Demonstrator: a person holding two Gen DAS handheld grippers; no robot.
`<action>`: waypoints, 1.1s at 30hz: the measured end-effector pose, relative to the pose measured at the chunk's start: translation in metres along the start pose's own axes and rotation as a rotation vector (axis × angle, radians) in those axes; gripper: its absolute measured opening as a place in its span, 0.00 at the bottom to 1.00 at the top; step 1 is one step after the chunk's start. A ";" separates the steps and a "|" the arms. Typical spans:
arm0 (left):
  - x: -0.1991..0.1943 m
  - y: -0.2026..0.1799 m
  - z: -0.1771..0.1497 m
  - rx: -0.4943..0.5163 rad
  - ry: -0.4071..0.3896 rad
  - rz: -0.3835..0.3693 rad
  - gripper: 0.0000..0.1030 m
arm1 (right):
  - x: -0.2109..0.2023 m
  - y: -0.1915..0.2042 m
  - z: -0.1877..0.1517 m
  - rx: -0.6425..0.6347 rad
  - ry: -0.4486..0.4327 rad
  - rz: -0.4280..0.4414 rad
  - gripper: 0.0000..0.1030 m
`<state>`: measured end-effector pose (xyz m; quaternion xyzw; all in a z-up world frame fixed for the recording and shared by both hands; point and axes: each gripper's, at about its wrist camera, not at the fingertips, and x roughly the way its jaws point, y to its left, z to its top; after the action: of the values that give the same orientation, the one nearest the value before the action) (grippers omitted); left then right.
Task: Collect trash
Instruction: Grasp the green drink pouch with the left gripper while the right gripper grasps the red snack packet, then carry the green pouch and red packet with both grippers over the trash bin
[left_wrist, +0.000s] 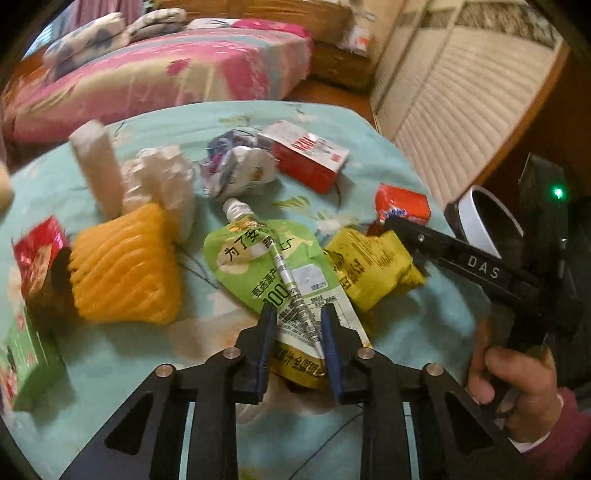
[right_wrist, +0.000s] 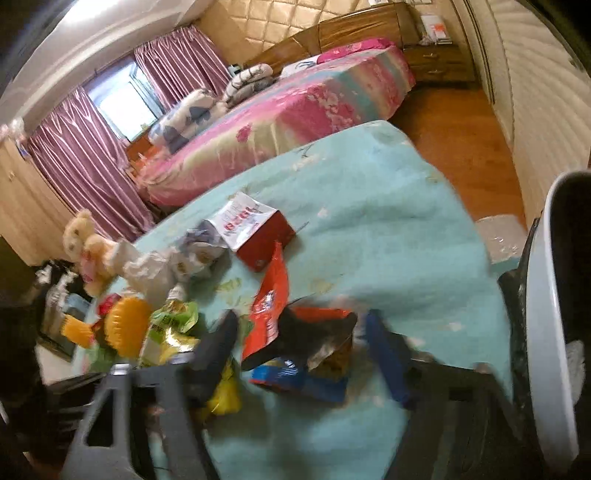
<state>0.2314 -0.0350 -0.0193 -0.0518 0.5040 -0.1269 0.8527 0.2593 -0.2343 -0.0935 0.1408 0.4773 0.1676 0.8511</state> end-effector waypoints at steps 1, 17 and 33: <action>0.001 -0.002 0.001 0.009 0.003 0.001 0.18 | -0.003 0.001 -0.003 -0.004 -0.008 -0.002 0.38; -0.056 -0.019 -0.068 0.059 -0.233 0.020 0.00 | -0.077 0.008 -0.039 0.020 -0.119 -0.014 0.26; -0.100 -0.076 -0.095 0.119 -0.286 -0.071 0.00 | -0.145 -0.022 -0.059 0.072 -0.214 -0.042 0.26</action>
<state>0.0900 -0.0778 0.0357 -0.0364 0.3670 -0.1781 0.9123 0.1415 -0.3107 -0.0212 0.1782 0.3921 0.1164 0.8950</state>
